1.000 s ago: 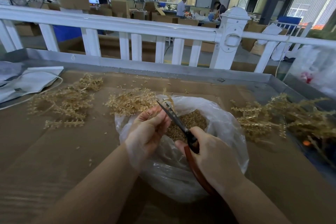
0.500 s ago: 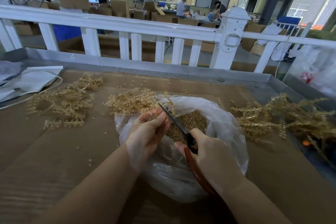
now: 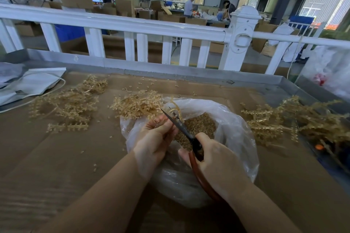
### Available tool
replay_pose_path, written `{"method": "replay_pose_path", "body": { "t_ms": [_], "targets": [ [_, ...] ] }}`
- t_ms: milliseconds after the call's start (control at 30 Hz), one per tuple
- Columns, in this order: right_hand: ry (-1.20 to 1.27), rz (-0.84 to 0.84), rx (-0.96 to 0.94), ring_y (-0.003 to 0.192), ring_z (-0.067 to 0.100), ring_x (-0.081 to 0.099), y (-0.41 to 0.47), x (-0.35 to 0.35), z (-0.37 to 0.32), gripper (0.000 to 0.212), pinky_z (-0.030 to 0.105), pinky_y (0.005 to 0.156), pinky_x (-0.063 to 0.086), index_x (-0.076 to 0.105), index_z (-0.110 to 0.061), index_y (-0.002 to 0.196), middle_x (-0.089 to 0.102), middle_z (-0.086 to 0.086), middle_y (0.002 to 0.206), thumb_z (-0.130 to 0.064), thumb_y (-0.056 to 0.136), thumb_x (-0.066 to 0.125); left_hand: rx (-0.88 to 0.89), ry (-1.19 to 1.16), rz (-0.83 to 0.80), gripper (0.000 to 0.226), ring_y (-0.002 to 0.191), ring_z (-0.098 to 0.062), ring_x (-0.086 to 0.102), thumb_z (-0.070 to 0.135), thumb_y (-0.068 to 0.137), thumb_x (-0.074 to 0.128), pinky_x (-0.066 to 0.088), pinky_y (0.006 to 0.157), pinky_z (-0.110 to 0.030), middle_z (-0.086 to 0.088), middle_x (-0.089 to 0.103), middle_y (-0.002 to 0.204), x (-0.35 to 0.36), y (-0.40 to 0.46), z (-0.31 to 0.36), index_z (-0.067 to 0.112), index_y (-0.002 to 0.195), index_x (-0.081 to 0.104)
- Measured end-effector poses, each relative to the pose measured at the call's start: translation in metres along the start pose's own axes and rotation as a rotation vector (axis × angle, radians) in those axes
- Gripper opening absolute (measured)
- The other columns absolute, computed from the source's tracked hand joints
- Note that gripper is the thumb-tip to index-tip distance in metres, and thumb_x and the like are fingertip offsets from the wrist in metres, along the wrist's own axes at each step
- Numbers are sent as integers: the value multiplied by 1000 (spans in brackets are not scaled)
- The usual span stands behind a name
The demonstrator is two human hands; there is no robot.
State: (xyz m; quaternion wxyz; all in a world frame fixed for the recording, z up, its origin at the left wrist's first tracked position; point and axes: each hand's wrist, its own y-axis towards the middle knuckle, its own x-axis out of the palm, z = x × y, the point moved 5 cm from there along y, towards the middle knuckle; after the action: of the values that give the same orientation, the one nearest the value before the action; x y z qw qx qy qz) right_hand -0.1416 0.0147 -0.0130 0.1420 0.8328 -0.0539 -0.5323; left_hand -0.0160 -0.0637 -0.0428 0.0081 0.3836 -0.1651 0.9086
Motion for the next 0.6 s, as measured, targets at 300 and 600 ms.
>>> {"method": "replay_pose_path", "body": {
  "t_ms": [300, 600],
  "targets": [
    [44, 5, -4, 64, 1, 52, 2, -3, 0, 32, 14, 53, 34, 40, -34, 82, 53, -10, 69, -66, 85, 42, 2, 17, -42, 19, 56, -13, 68, -12, 85, 52, 54, 50, -20, -8, 69, 68, 0, -2, -1, 1, 96, 58],
    [-25, -7, -7, 63, 4, 48, 2, -1, 1, 33, 12, 51, 31, 37, -33, 81, 50, -11, 67, -65, 86, 43, 24, -5, -17, 19, 55, -12, 68, -14, 86, 51, 54, 49, -20, -5, 69, 65, -1, -1, -1, 4, 89, 57]
  ]
}}
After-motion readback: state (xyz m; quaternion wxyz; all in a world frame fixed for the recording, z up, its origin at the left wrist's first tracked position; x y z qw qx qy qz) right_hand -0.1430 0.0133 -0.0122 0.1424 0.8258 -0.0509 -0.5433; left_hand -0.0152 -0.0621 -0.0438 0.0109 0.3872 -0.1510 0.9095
